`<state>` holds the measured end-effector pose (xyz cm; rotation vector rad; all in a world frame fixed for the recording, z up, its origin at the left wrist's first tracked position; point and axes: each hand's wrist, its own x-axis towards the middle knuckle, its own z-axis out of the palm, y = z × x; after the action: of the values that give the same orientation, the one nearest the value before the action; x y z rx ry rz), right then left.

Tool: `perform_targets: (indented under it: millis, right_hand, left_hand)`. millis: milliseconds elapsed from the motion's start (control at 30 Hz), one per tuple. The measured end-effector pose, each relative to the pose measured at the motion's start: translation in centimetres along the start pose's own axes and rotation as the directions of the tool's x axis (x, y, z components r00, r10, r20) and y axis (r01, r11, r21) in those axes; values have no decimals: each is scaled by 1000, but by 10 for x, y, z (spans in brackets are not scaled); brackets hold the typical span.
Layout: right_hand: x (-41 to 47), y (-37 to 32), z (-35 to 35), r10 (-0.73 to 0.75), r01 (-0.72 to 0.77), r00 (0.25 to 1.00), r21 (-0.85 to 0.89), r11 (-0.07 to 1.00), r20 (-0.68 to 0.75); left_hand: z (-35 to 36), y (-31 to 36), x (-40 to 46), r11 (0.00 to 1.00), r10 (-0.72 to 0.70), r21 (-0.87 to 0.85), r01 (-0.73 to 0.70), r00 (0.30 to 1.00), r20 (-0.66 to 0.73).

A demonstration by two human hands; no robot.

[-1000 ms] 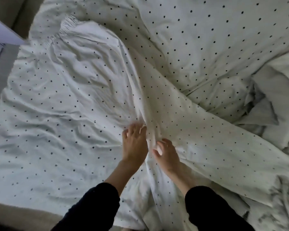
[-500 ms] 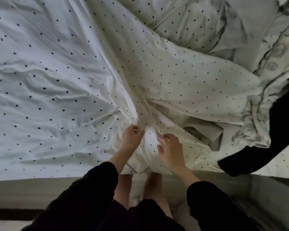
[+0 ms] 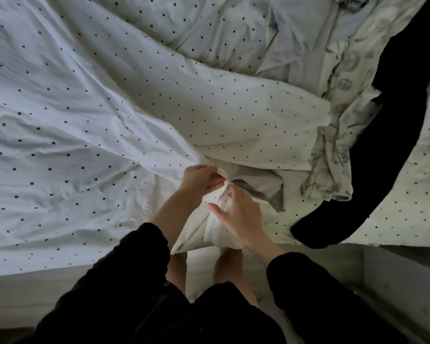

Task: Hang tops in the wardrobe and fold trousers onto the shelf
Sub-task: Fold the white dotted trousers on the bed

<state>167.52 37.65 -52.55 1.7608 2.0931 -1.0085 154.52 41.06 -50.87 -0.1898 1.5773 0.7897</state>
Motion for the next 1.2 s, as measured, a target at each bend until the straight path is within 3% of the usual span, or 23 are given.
perform_targets:
  millis: [133,233,300,400,500,633,733,800,933,1067,1200]
  right_hand:
    - [29,10,-40,61,-58,996,49,997,-62]
    - [58,11,-66,174,-168,985,288,943,4]
    - [76,8,-77,198,-189,980,303,934,1]
    - [104,10,-83,263,-261,965,215,941,19]
    - [136,15,-91,381,-375,924,283,883,35]
    - [160,27,-101,406,-375,914,364,853,-11]
    - [171,48,-104,343,-300,939,414,859,-32]
    - [178,59,-110,289,-251,957,446,859,-19]
    - [174,72,-124,178,-135,983,445,885,-55]
    - [155,77,-121,60,-56,998,489,871,8]
    - [128,82,-113,-93,41,992,467,883,88]
  left_hand:
    - [42,30,-3,991,63,-121,-57,997,44]
    - [74,55,4,983,97,-165,-85,993,61]
    - [94,68,11,982,106,-165,-95,993,59]
    - [118,81,20,987,126,-104,-122,991,34]
    - [139,92,33,983,181,-13,-181,983,-30]
    - [146,108,46,976,216,19,-215,974,-74]
    - [143,122,55,967,253,63,-248,965,-70]
    - [141,128,65,935,310,190,-299,950,-31]
    - [126,98,84,784,344,543,-302,939,25]
    - [103,46,85,632,329,735,-246,944,34]
    - [85,22,80,719,227,689,-93,968,-106]
